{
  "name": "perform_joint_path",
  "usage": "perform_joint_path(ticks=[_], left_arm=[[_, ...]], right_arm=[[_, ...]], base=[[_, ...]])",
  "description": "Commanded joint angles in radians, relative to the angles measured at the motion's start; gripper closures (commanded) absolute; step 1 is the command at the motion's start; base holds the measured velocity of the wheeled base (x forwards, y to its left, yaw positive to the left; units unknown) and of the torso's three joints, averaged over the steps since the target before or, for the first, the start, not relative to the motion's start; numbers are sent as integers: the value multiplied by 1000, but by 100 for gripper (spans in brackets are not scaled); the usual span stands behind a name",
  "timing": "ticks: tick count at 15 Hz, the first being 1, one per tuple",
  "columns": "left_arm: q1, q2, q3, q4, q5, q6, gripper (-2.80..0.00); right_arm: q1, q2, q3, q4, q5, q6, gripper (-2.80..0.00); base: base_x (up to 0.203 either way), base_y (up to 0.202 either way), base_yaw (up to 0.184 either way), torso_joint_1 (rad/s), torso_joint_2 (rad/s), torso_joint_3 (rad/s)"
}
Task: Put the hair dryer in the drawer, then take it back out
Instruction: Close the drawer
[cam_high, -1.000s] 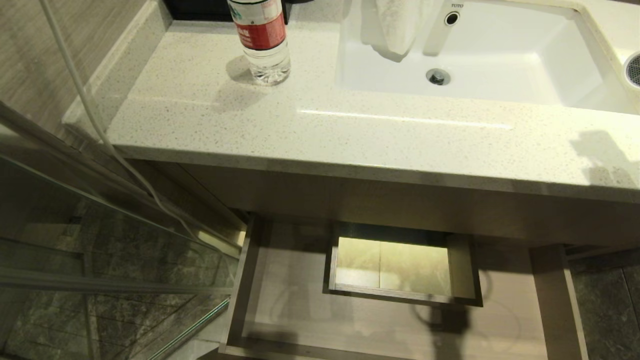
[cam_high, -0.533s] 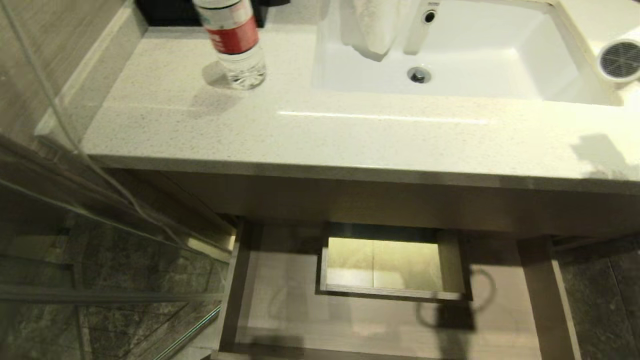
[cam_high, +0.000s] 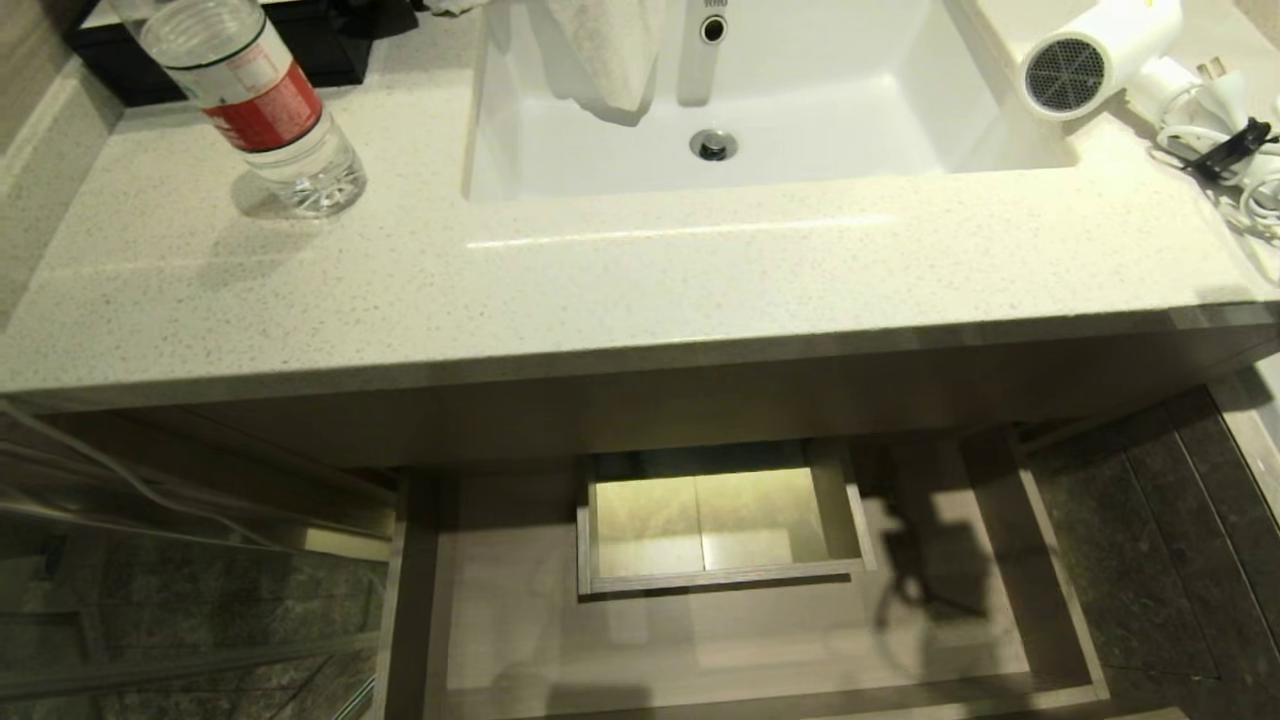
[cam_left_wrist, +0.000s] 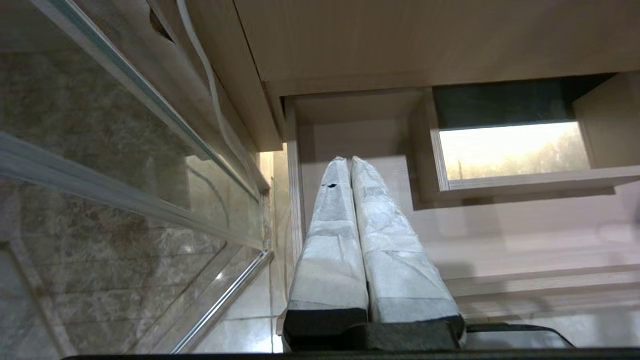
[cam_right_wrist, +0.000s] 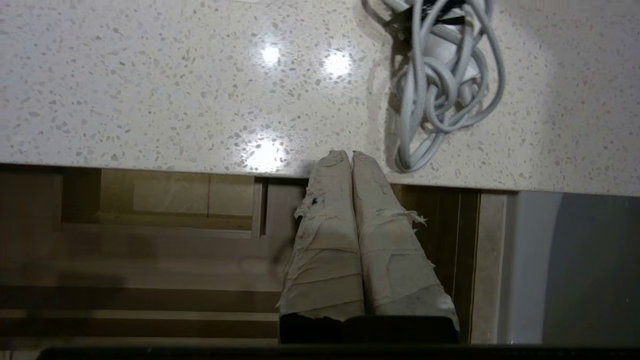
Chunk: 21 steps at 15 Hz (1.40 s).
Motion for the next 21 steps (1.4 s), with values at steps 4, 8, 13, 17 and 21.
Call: perform_joint_path(ticks=[4, 8, 13, 17, 21], left_arm=[[1, 0, 0, 0, 0, 0, 0], [2, 0, 1, 0, 0, 0, 0], [1, 0, 1, 0, 0, 0, 0], [1, 0, 0, 0, 0, 0, 0], [2, 0, 0, 0, 0, 0, 0]], right_arm=[[16, -22, 22, -3, 3, -7, 0], [59, -29, 47, -6, 3, -11, 0], [92, -49, 128, 5, 0, -10, 0], [151, -59, 184, 0, 0, -10, 0], [156, -64, 194, -6, 1, -17, 0]], base=[[0, 0, 0, 0, 0, 0], [0, 0, 0, 0, 0, 0], [0, 0, 0, 0, 0, 0], [0, 0, 0, 0, 0, 0], [0, 0, 0, 0, 0, 0]])
